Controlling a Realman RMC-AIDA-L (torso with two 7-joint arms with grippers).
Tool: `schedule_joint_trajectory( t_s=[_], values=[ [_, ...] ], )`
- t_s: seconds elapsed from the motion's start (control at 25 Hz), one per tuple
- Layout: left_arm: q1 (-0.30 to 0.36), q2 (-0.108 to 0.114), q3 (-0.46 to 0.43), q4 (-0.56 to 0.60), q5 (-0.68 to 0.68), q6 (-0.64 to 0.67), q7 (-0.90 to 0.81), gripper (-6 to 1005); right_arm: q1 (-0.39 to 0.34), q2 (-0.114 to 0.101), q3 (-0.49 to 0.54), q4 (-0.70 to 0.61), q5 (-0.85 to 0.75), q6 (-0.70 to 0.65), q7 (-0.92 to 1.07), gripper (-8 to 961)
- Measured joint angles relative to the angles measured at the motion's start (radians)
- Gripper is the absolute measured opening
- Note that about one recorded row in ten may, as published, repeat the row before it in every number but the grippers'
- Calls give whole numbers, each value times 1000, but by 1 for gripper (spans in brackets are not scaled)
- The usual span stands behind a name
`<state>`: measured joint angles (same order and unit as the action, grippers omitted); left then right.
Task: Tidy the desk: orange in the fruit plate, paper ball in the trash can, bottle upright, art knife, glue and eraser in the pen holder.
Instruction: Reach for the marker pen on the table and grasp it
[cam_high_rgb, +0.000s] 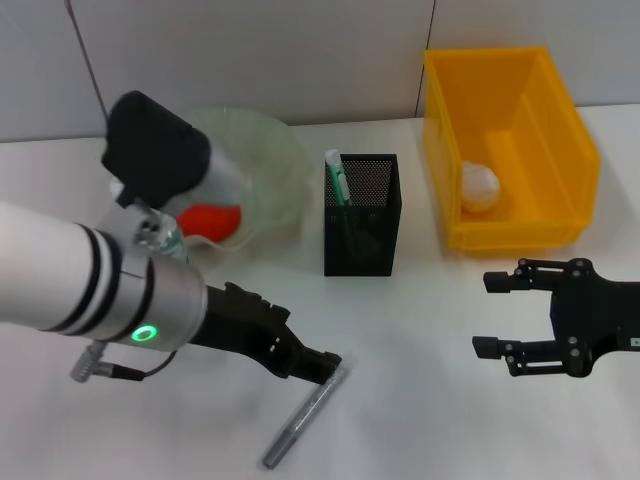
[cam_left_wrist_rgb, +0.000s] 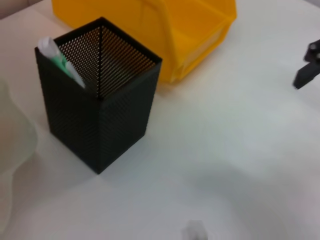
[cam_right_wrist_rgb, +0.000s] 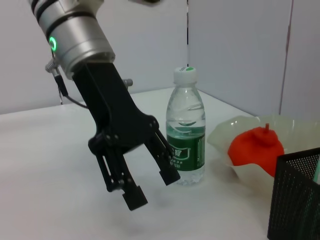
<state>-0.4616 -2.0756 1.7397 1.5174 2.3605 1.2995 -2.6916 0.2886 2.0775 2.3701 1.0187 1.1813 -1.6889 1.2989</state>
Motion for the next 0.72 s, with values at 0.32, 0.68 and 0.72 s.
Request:
schedule_joint_trajectory(
  t_s=[0.32, 0.68, 0.72],
  values=[
    [-52, -3, 98, -18, 123, -4, -103, 839, 6, -1, 3, -33, 2, 2, -6, 774],
    [-118, -5, 214, -73, 194, -8, -179, 838, 15, -2, 32, -77, 3, 15, -28, 774],
    [-123, -5, 218, -79, 194, -9, -181, 838, 16, -2, 36, -81, 3, 15, -29, 774]
  ],
)
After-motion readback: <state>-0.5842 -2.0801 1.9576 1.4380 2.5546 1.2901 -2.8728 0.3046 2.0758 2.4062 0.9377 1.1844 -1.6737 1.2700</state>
